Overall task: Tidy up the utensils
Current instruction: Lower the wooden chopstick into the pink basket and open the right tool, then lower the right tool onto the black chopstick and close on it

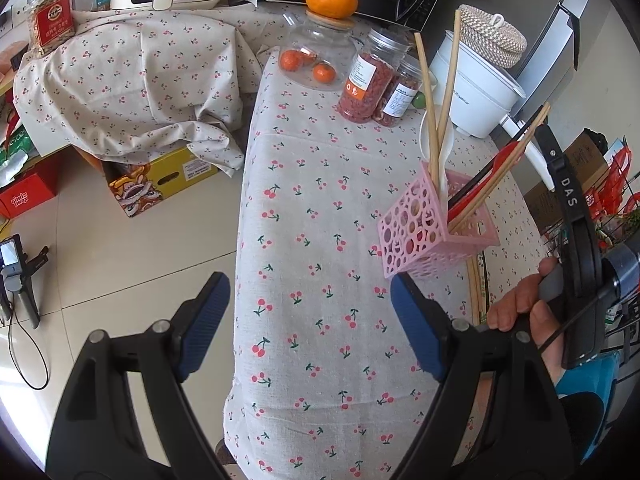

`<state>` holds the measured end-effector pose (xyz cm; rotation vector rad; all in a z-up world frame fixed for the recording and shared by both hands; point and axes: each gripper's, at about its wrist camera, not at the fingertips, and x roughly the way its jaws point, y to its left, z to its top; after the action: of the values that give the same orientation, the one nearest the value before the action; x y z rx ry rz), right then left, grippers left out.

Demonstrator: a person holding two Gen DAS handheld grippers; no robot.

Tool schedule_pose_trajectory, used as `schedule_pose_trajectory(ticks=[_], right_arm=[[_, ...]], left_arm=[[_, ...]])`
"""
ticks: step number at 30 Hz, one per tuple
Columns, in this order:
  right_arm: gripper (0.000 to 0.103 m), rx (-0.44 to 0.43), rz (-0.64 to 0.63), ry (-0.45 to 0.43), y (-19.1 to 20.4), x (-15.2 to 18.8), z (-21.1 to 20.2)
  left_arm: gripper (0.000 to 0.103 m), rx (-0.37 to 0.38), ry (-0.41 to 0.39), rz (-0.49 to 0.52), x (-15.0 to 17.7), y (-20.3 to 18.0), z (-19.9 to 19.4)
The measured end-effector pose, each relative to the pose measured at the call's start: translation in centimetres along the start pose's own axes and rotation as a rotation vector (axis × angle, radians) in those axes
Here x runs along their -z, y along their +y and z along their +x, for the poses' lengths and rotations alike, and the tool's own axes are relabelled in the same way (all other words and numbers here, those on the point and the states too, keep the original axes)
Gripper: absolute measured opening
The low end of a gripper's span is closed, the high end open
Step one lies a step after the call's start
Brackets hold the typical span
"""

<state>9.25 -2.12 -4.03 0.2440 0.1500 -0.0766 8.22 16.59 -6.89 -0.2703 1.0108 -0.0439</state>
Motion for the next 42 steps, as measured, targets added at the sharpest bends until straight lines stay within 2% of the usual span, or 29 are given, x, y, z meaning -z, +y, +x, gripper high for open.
schedule_pose_trajectory(ticks=[3,7,9,12,15,22,28,35,42], right_arm=[[0.035,-0.023,0.008,-0.008,-1.0,-1.4,-1.1],[0.047,-0.024,0.006,0.009,-2.8,-4.0,-1.7],[0.06,-0.013,0.012,0.044,-4.1,-5.2,-1.5],[0.072,0.006,0.003,0.121,-6.3,-6.3,-1.0],[0.079,0.052,0.004,0.223,-8.8,-6.5,-0.1],[0.084,0.109,-0.1,0.573,-12.7,-3.7,2.8],[0.086,0.142,-0.088,0.821,-14.9,-0.3,5.4],[0.086,0.158,-0.106,1.009,-15.7,3.6,8.2],[0.086,0.151,-0.159,1.061,-14.7,5.4,10.0]], left_arm=[[0.083,0.005,0.017,-0.001,0.2,-0.8,0.3],[0.084,-0.005,0.029,0.031,0.5,-2.5,0.6],[0.091,-0.017,0.029,0.055,0.6,-3.4,0.7],[0.102,-0.022,0.033,0.08,0.8,-4.8,0.7],[0.102,-0.023,0.037,0.105,0.9,-6.3,0.9],[0.102,-0.041,0.062,0.187,1.9,-9.1,2.2],[0.102,-0.068,0.115,0.207,2.6,-9.5,3.6],[0.102,-0.078,0.144,0.173,2.6,-9.4,4.6],[0.102,-0.077,0.179,0.194,3.0,-10.1,5.6]])
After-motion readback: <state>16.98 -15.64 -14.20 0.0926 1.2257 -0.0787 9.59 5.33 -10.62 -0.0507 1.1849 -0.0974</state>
